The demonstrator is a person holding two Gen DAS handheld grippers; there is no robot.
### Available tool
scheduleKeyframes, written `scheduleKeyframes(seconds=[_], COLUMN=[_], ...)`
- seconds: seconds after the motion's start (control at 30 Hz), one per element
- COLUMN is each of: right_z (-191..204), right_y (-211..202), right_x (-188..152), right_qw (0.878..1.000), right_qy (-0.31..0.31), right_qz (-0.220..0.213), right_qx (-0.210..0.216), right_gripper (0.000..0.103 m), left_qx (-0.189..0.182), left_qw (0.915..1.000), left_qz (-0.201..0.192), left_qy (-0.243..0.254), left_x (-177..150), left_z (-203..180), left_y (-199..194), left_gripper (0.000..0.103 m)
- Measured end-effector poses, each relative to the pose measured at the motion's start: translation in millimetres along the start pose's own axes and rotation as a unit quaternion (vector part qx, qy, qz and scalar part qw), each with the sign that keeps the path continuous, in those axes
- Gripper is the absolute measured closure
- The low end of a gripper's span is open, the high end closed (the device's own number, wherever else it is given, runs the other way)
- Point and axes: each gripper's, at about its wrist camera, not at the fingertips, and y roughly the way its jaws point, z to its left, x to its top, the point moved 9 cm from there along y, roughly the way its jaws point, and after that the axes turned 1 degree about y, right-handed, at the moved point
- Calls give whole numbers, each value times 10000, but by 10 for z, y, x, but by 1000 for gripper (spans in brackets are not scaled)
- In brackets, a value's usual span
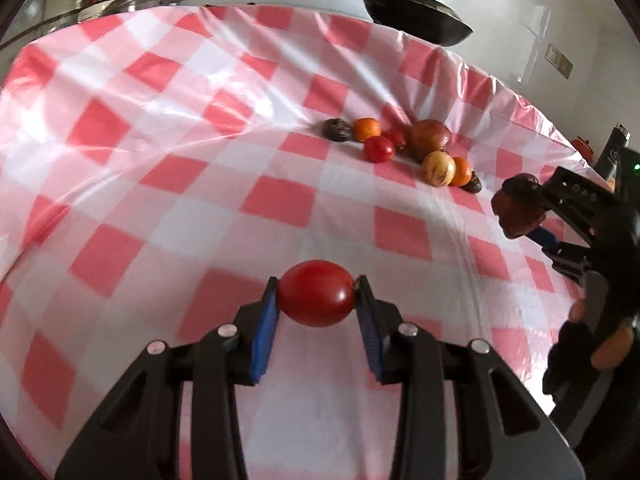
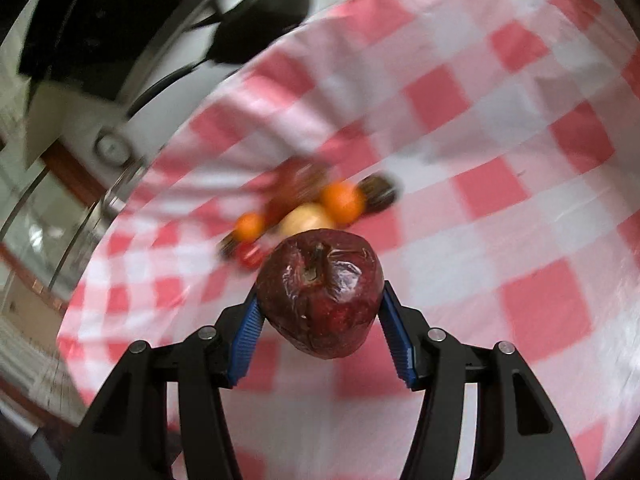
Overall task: Organize fruits
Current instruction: 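Carry the red apple toward the white box while the left tool holds a red tomato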
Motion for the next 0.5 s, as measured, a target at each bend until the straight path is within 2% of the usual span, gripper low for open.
scheduleKeyframes(seconds=[0.2, 0.33, 0.5], right_z=[656, 1045, 1367], right_y=[-130, -179, -251], right_x=[-702, -1274, -1759], right_qw=[9952, 9852, 9741], right_qy=[-696, -1269, -1681], right_qz=[486, 880, 1180], right_qx=[493, 743, 949], right_gripper=[47, 47, 47], left_qx=[266, 452, 581], left_qw=[9996, 9986, 9974], left_qz=[-18, 1, -112], left_qy=[-117, -284, -405], left_x=[-236, -435, -574], left_z=[419, 721, 973], left_y=[-310, -478, -716], left_gripper=[65, 65, 65])
